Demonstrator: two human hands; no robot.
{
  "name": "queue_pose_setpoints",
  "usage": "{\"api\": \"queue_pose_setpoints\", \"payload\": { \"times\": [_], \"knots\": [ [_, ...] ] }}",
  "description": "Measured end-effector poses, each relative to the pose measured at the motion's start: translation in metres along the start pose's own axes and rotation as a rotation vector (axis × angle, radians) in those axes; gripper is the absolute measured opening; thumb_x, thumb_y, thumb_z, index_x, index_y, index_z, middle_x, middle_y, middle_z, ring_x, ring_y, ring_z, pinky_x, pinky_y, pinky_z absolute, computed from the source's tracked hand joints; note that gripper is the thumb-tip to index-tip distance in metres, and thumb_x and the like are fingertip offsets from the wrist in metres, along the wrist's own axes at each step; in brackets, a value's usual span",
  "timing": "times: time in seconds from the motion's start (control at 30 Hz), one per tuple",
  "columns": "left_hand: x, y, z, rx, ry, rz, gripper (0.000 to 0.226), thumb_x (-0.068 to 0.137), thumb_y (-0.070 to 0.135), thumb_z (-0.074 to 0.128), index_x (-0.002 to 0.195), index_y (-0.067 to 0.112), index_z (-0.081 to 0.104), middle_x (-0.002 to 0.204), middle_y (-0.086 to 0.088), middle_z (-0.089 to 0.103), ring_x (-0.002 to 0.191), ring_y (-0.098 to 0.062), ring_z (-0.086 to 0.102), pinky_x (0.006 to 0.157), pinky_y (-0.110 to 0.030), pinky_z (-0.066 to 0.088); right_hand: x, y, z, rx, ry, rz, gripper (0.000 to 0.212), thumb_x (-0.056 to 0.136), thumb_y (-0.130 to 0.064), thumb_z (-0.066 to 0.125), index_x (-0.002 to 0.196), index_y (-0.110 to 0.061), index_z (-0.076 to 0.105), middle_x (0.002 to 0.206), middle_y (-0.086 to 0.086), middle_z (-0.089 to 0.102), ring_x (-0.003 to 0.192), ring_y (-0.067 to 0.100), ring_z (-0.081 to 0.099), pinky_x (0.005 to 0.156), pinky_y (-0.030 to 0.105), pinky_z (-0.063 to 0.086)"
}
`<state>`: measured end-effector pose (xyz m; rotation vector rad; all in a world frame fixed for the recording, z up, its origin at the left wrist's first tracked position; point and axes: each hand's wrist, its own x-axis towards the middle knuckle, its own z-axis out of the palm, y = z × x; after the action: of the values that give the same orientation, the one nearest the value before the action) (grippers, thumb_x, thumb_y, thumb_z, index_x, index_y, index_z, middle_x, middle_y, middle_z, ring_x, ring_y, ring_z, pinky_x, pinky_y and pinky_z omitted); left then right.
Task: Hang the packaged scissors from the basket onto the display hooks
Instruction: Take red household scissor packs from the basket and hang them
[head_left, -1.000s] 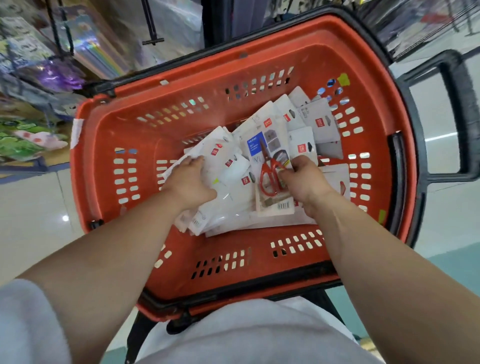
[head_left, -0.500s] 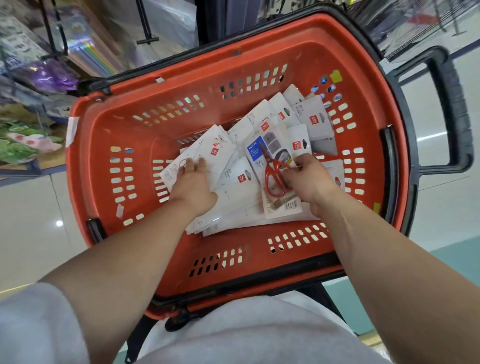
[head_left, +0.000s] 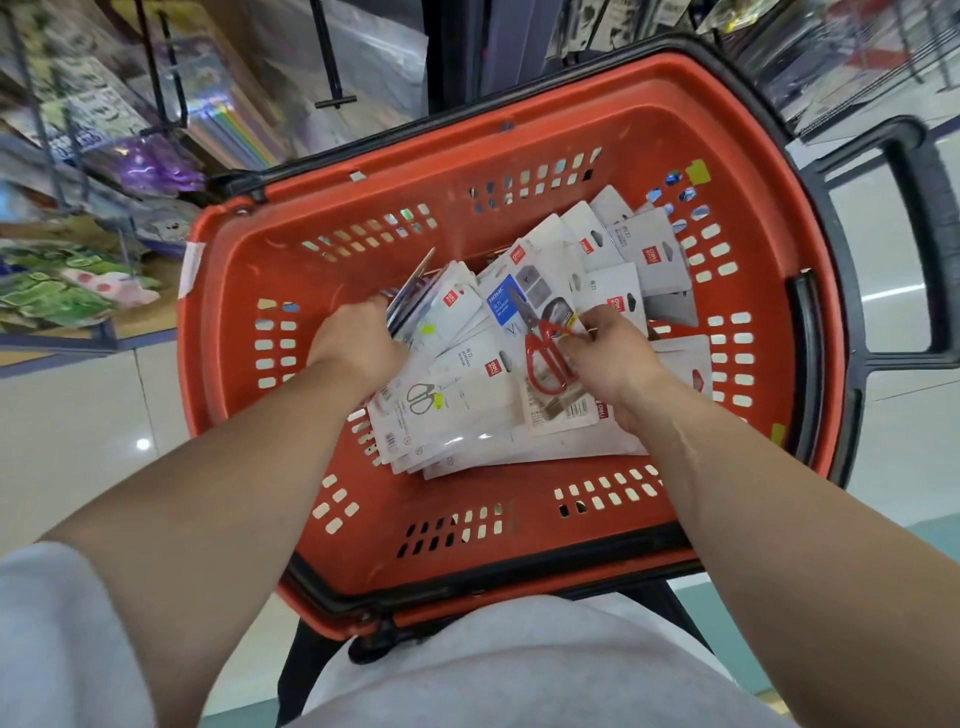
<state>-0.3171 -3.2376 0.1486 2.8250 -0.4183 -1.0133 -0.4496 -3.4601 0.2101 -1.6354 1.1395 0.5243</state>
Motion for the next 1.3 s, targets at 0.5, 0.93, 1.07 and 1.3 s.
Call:
{"api": "queue_pose_setpoints", "payload": {
  "times": [0.5, 0.93, 1.07, 1.3],
  "knots": [
    [-0.007, 0.003, -0.037, -0.085, -0.066, 0.060, 0.026, 0.099, 0.016, 0.061, 0.124, 0.016, 0.065, 0.123, -0.014, 0.072, 0.111, -0.037, 0.066, 0.084, -0.037, 0.050, -0.005, 0.002, -0.006, 0.048, 0.004, -0.005, 0.024, 0.103, -0.022, 0.058, 0.127, -0.019, 0.058, 0.108, 0.003, 0.073, 0.093, 0.018, 0.073, 0.068, 0.028, 0.056],
    [-0.113, 0.003, -0.044, -1.122, 0.115, -0.197, 0.033, 0.096, 0.009, 0.074, 0.122, 0.027, 0.068, 0.108, 0.012, 0.079, 0.096, -0.007, 0.076, 0.086, -0.028, 0.061, -0.050, -0.029, -0.012, 0.020, 0.026, -0.277, 0.011, 0.105, -0.019, 0.056, 0.115, -0.017, 0.051, 0.098, -0.001, 0.070, 0.090, 0.015, 0.071, 0.070, 0.033, 0.058],
    [-0.127, 0.032, -0.028, -1.383, 0.121, -0.254, 0.026, 0.098, 0.009, 0.071, 0.108, 0.033, 0.069, 0.107, 0.012, 0.078, 0.099, -0.008, 0.075, 0.082, -0.024, 0.056, -0.072, -0.030, 0.007, -0.051, -0.061, -0.365, 0.014, 0.104, -0.021, 0.057, 0.113, -0.014, 0.048, 0.094, 0.012, 0.068, 0.081, 0.028, 0.069, 0.071, 0.050, 0.059],
    [-0.134, 0.050, -0.021, -1.578, 0.064, -0.273, 0.026, 0.100, 0.002, 0.065, 0.111, 0.025, 0.072, 0.099, 0.006, 0.082, 0.089, -0.010, 0.077, 0.079, -0.027, 0.057, -0.083, -0.034, 0.014, -0.172, -0.237, -0.446, 0.029, 0.081, -0.035, 0.071, 0.095, -0.038, 0.046, 0.112, 0.001, 0.063, 0.092, 0.020, 0.066, 0.075, 0.038, 0.055]
  ]
}}
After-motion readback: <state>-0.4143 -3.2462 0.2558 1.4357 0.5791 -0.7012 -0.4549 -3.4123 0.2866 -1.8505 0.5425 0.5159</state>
